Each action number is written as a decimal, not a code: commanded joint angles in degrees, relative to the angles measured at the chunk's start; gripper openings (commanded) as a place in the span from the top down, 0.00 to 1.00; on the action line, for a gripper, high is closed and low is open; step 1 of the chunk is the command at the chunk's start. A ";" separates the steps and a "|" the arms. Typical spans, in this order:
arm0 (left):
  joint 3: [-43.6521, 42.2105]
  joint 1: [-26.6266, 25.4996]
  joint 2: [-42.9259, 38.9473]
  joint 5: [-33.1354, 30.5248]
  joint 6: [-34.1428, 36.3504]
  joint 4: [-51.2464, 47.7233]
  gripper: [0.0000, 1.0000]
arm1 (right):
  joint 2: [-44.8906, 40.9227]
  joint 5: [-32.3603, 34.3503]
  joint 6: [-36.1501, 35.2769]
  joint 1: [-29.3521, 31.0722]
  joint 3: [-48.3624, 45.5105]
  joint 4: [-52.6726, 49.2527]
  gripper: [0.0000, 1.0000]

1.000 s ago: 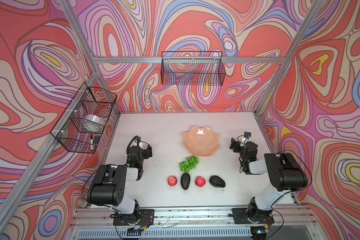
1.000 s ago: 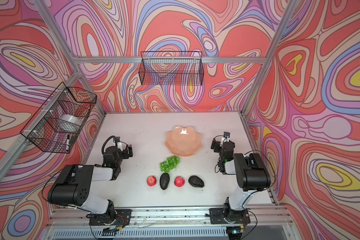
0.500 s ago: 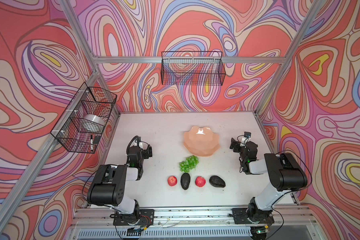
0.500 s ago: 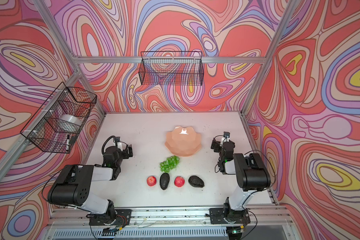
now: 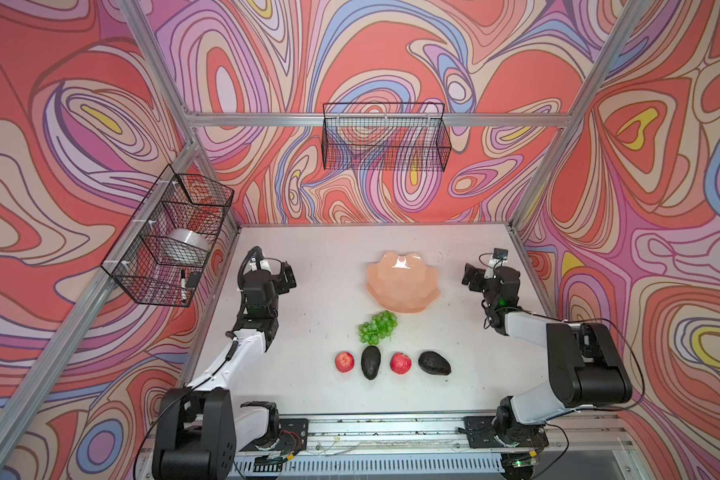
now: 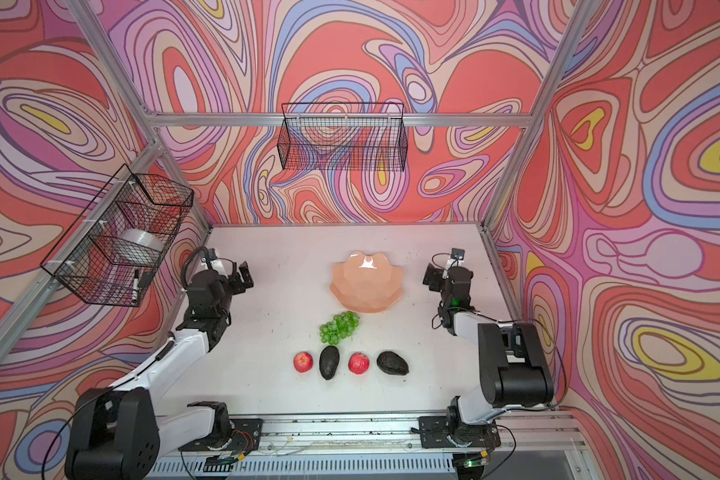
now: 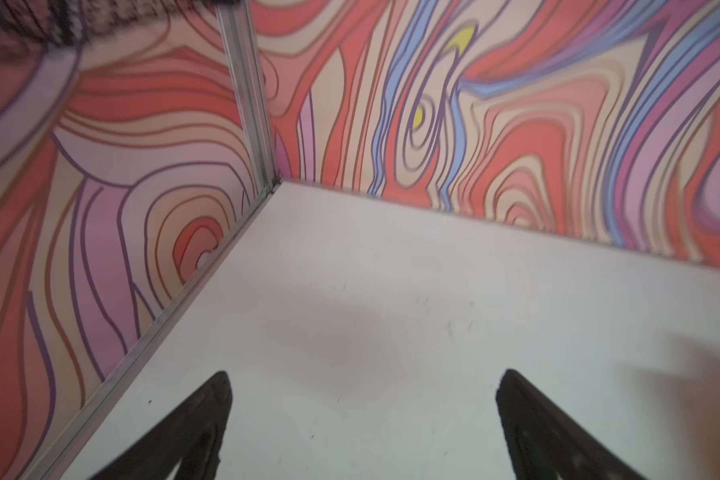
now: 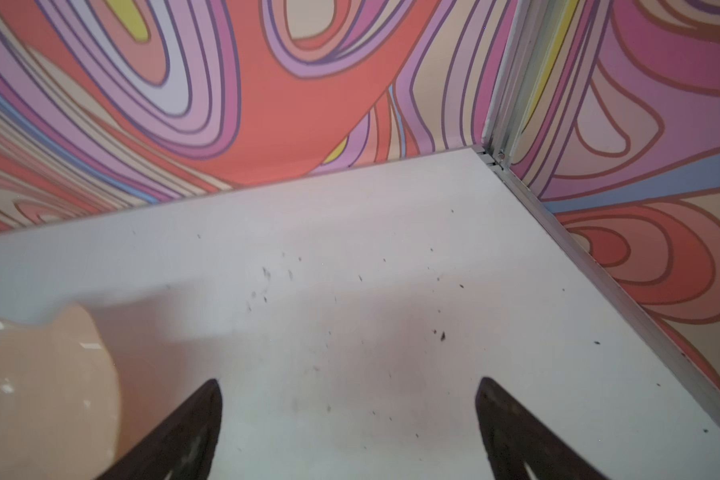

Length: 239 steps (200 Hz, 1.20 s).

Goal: Place and organize the fake fruits in the fruit bowl
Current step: 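Reach the right gripper down to the avocado farthest from the left arm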

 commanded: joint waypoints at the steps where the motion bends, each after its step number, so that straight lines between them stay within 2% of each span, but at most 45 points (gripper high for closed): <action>1: 3.63 -0.17 -6.62 -5.02 -16.60 -19.13 0.00 | -3.63 -6.18 12.21 0.26 6.17 -19.21 0.02; 8: 4.06 -0.07 -8.83 -3.78 -16.08 -20.71 0.00 | -3.71 -10.12 11.69 0.20 6.35 -19.99 0.02; 23: 4.72 0.00 -12.85 3.16 -9.12 -21.99 0.00 | -5.12 -17.50 10.63 0.26 4.38 -19.15 0.02; 35: 5.58 0.00 -14.70 5.23 -7.16 -24.33 0.01 | -7.83 -21.41 11.00 0.39 1.89 -18.37 0.02; 47: 6.28 0.00 -15.14 5.03 -4.99 -27.36 0.04 | -11.09 -21.72 10.96 1.04 0.73 -21.64 0.03; 64: 6.43 0.00 -14.35 3.95 -4.85 -31.77 0.05 | -16.45 -18.12 8.03 4.68 0.66 -30.77 0.06; 82: 8.14 0.00 -13.49 4.25 -5.90 -36.19 0.05 | -21.81 -12.21 5.04 12.21 1.30 -41.20 0.08; 108: 9.57 0.00 -12.49 5.37 -6.10 -37.75 0.05 | -26.55 -5.07 6.12 23.21 1.41 -54.28 0.10; 152: 10.17 0.00 -12.48 6.72 -6.01 -38.79 0.05 | -29.93 2.29 14.01 38.00 -0.49 -66.96 0.11; 171: 10.21 0.00 -12.81 6.35 -5.84 -39.04 0.05 | -28.18 3.71 18.73 44.67 -0.24 -68.61 0.10; 196: 10.10 0.00 -13.50 5.43 -5.49 -39.31 0.04 | -24.83 9.45 26.10 53.13 -0.06 -72.48 0.09; 222: 9.73 0.00 -13.87 4.53 -5.31 -39.02 0.04 | -24.10 12.30 32.71 58.00 -1.56 -75.01 0.08; 239: 9.85 0.00 -13.81 4.47 -5.40 -39.13 0.04 | -23.91 12.58 34.97 59.13 -2.82 -74.45 0.08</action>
